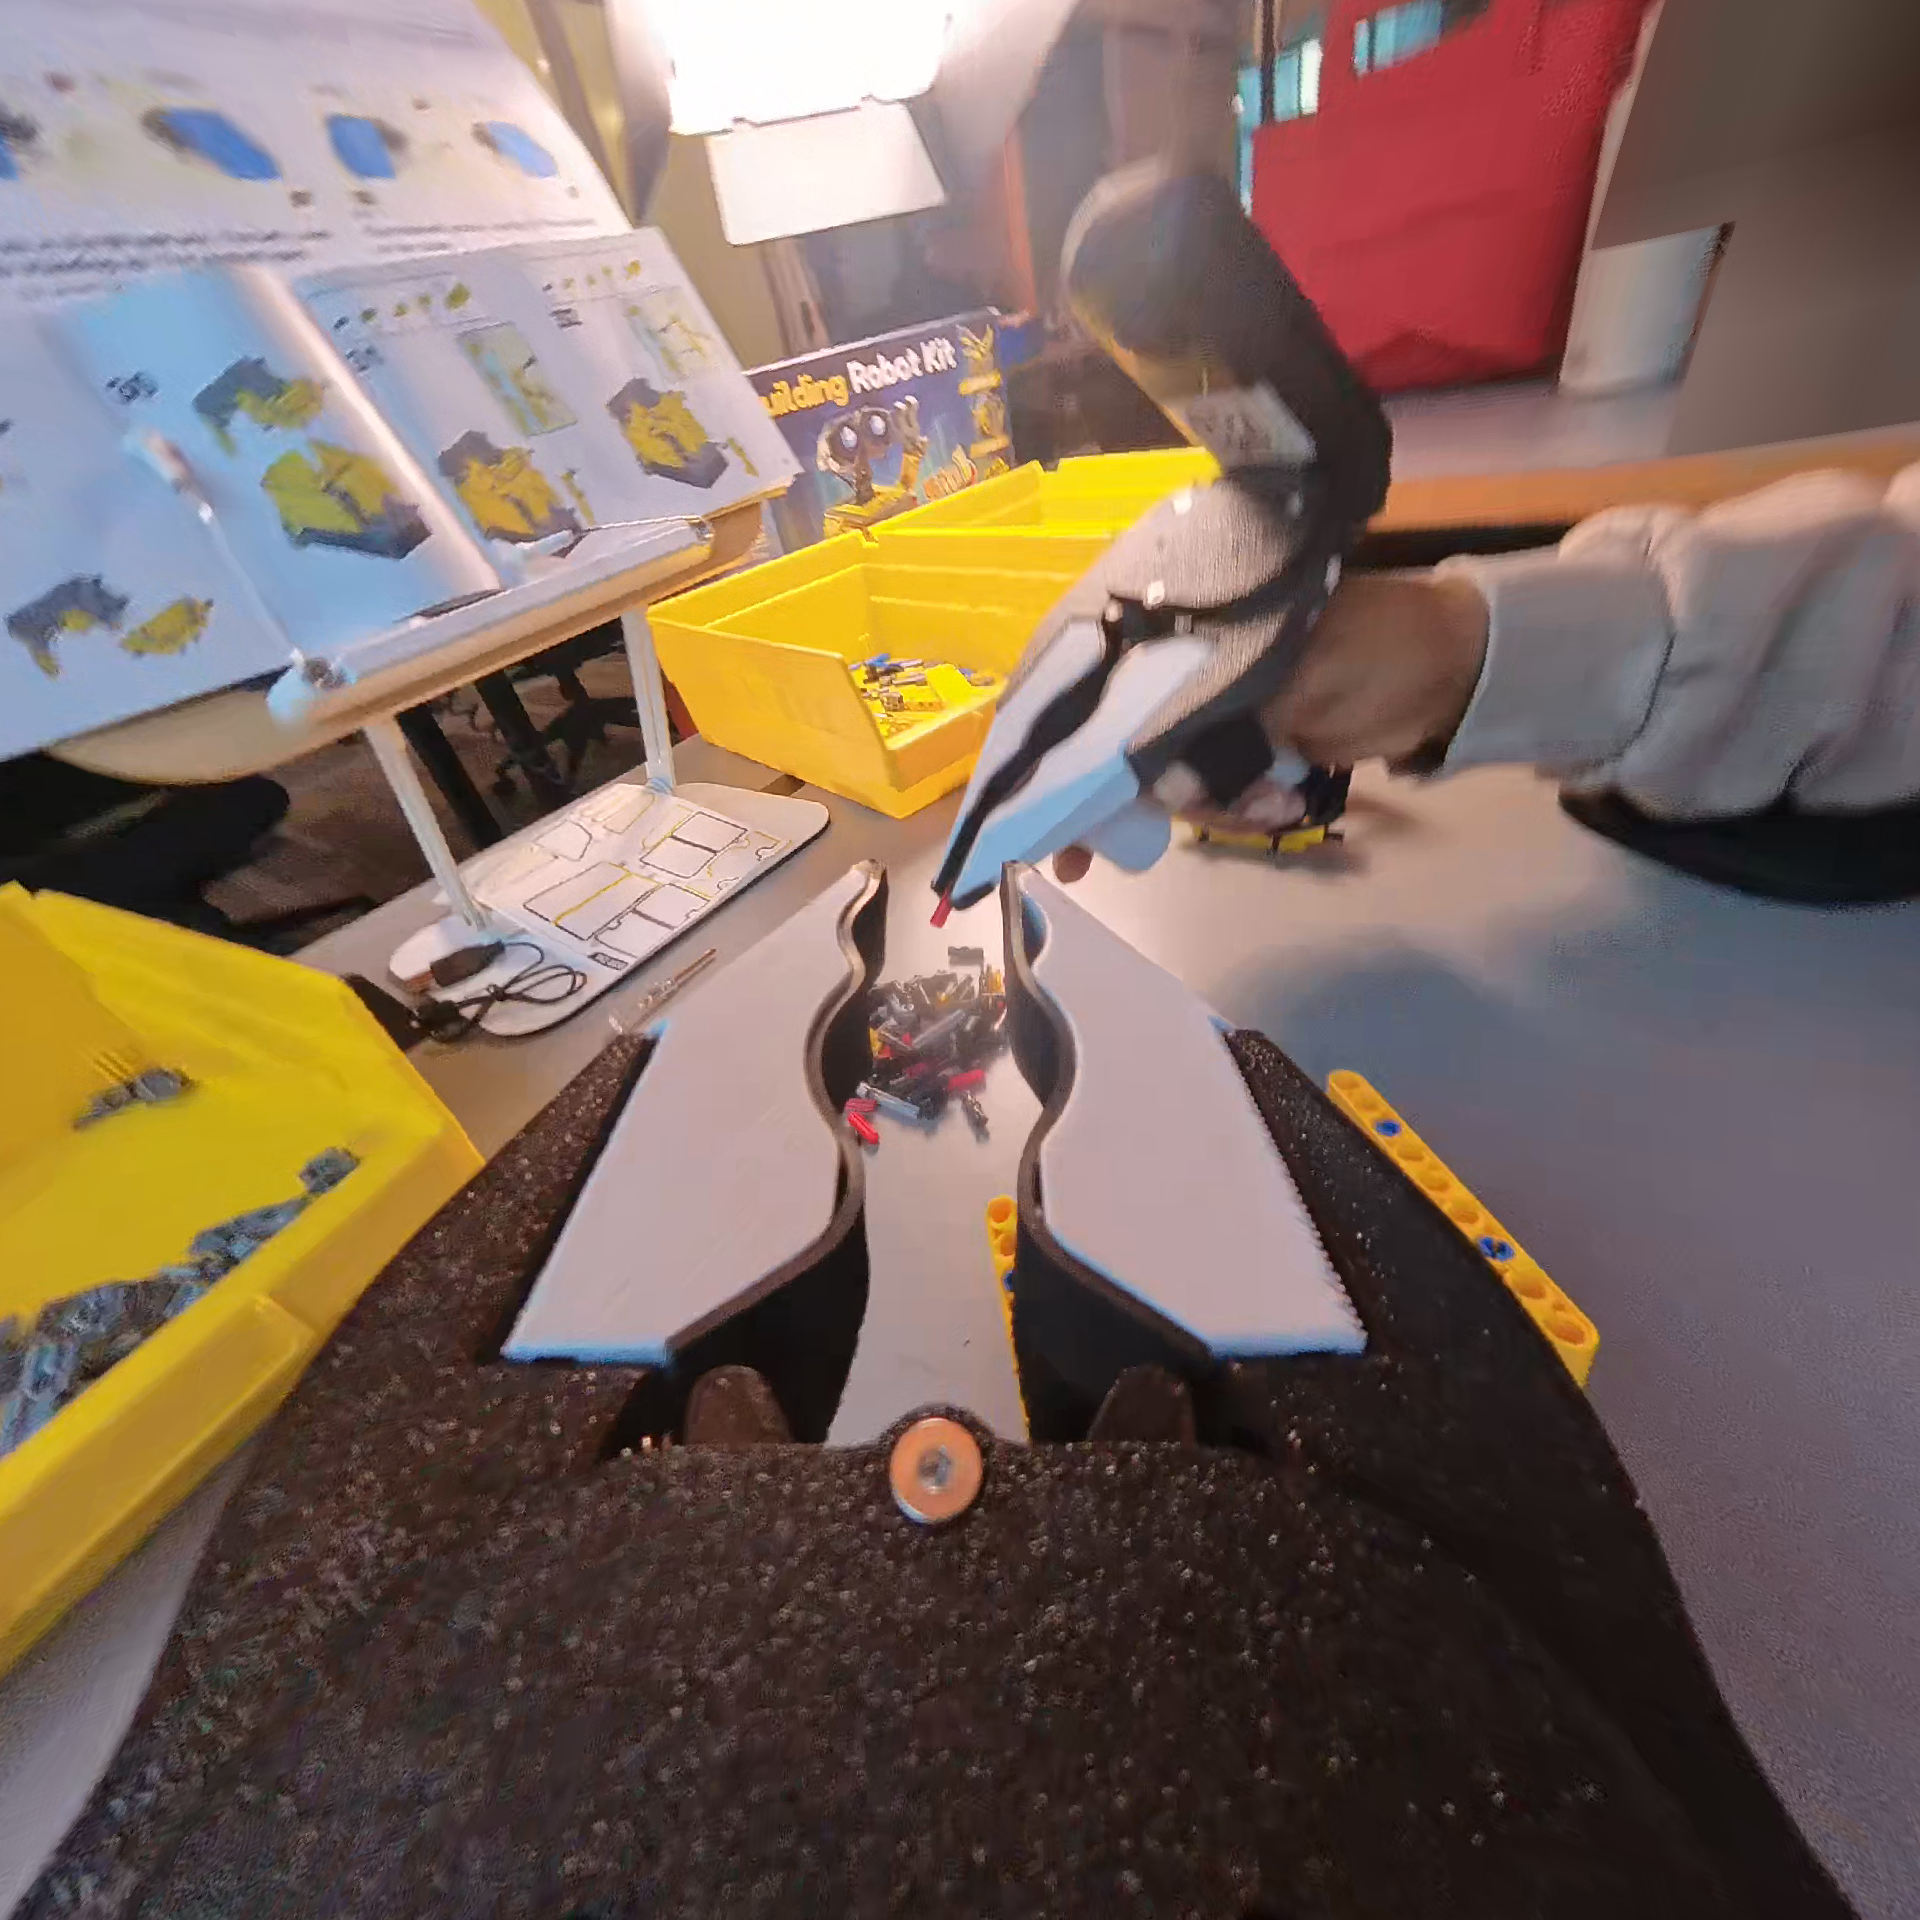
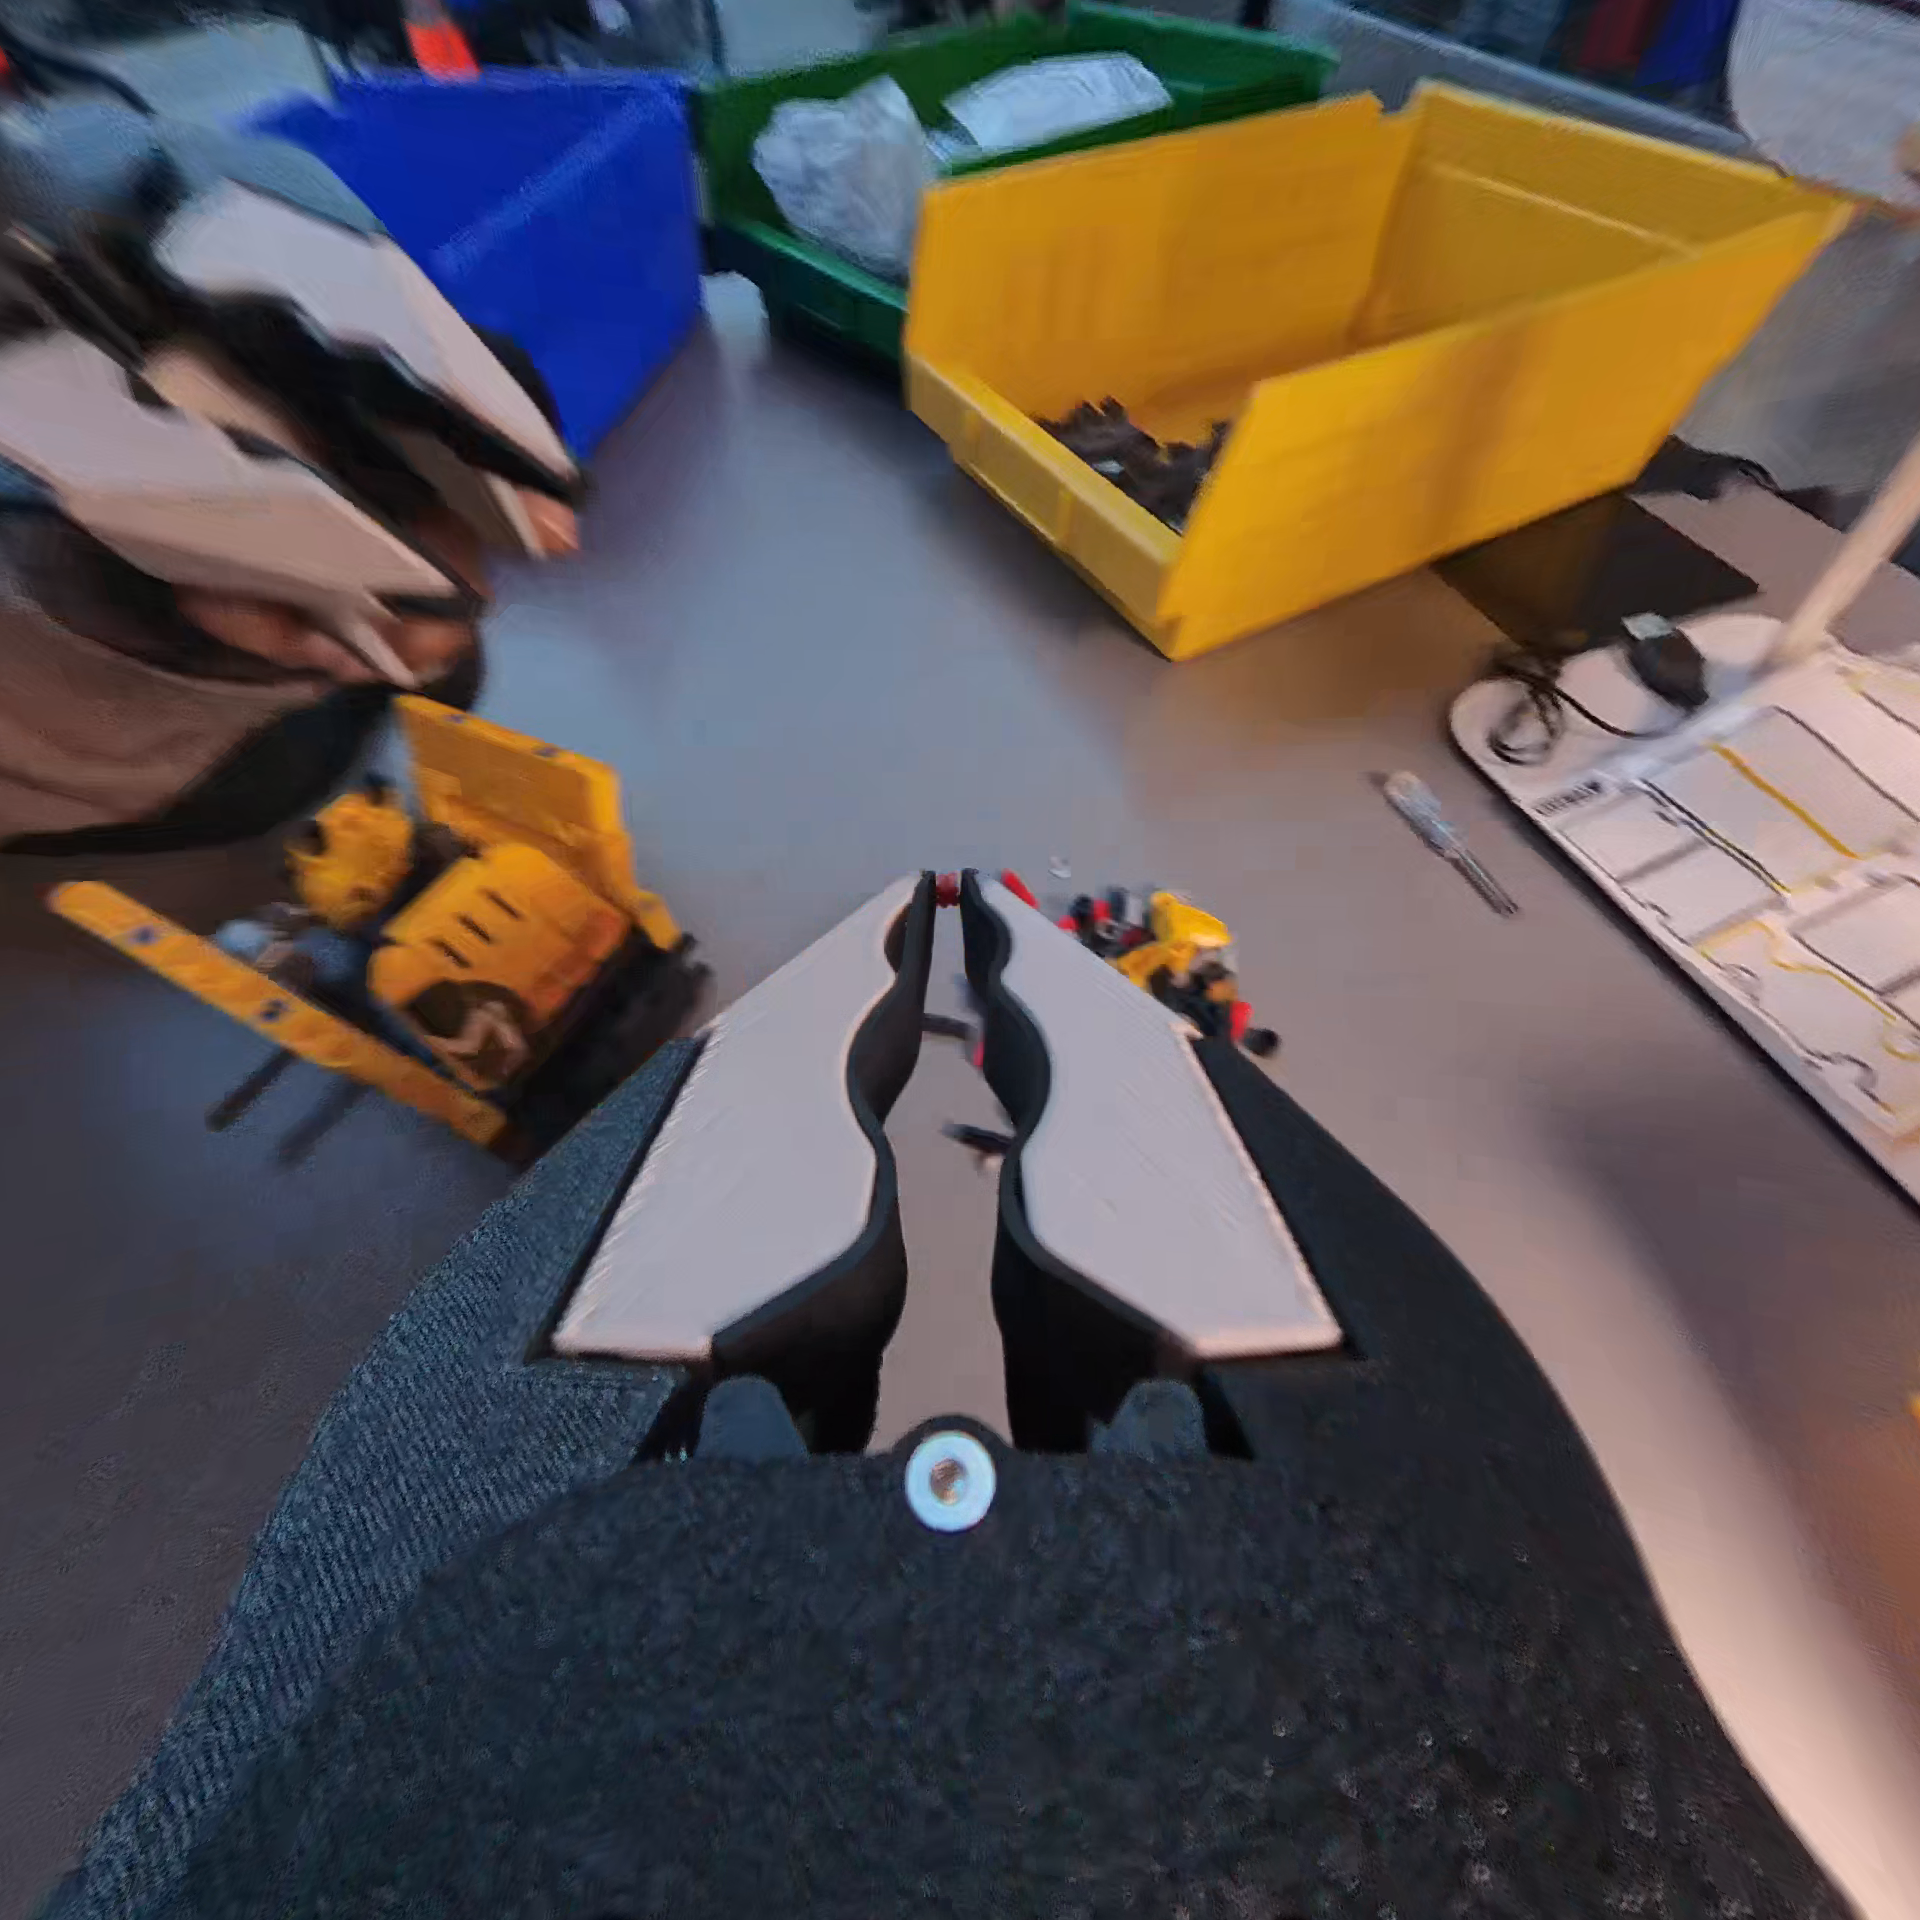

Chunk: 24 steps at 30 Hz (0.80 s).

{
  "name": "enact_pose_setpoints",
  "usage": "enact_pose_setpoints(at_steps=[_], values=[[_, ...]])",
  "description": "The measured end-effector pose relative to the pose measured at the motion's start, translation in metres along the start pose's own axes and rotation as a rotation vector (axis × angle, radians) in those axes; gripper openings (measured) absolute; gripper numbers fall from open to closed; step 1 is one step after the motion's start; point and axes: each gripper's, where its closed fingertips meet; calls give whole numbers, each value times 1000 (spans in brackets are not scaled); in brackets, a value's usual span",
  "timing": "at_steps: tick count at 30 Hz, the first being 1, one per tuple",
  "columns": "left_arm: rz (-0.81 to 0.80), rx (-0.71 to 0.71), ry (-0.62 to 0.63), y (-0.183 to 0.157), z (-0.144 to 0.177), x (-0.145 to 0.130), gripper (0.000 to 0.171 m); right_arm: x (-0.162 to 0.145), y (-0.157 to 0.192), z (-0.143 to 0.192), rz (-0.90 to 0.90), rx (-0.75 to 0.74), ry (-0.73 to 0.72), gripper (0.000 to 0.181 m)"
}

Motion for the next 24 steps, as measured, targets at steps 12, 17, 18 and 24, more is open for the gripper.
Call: enact_pose_setpoints(at_steps=[12, 17, 18, 24], values=[[361, -70, 1, 37, 13, -8, 26, -37, -35, -21, 124, -198, 177, 16], [345, -79, 44, 31, 7, -17, 26, -48, 28, -18, 179, 123, 242, 18], [344, -81, 51, 30, 6, -19, 26, -54, 31, -21, 200, 119, 264, 17], [342, -91, 63, 26, 5, -21, 25, -70, 42, -30, 191, 160, 349, 18]])
Point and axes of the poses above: each gripper's, where its closed fingertips meet, z back along the fingers, x out of its top, y = z × x across the jaws, and after that the axes turned 8 degrees about z, right-handed
